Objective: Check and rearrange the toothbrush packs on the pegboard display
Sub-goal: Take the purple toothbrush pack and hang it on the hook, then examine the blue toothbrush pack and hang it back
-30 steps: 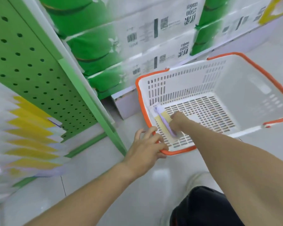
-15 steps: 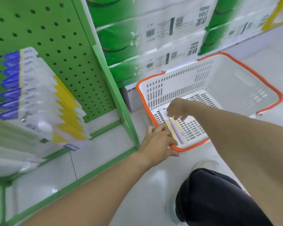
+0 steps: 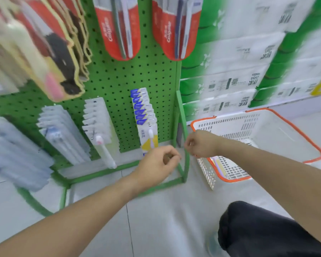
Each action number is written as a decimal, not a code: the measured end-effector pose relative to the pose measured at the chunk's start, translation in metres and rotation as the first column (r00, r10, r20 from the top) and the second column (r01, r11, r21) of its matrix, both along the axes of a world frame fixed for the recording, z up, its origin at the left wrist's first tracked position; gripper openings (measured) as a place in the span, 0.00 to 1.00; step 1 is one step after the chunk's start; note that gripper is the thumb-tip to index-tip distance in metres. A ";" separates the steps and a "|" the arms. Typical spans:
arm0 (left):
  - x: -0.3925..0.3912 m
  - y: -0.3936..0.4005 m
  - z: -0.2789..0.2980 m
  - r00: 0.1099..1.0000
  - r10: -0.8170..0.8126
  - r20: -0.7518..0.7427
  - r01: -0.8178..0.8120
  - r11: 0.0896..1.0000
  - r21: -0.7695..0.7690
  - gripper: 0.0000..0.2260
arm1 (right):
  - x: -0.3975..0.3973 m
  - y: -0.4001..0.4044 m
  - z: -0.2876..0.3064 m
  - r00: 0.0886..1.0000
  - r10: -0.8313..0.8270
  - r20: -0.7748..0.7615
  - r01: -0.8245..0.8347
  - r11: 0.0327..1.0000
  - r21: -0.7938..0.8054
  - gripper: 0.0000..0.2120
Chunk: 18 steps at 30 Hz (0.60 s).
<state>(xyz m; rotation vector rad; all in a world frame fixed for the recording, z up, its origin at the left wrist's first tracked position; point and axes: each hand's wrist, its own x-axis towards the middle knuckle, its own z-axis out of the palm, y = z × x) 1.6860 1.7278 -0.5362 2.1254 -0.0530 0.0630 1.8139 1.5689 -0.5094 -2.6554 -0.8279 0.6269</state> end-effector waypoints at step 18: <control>-0.190 0.229 0.136 0.429 0.786 0.446 -0.799 0.560 -0.219 0.09 | -0.210 0.274 0.096 0.962 0.256 0.099 -0.235 0.583 0.777 0.06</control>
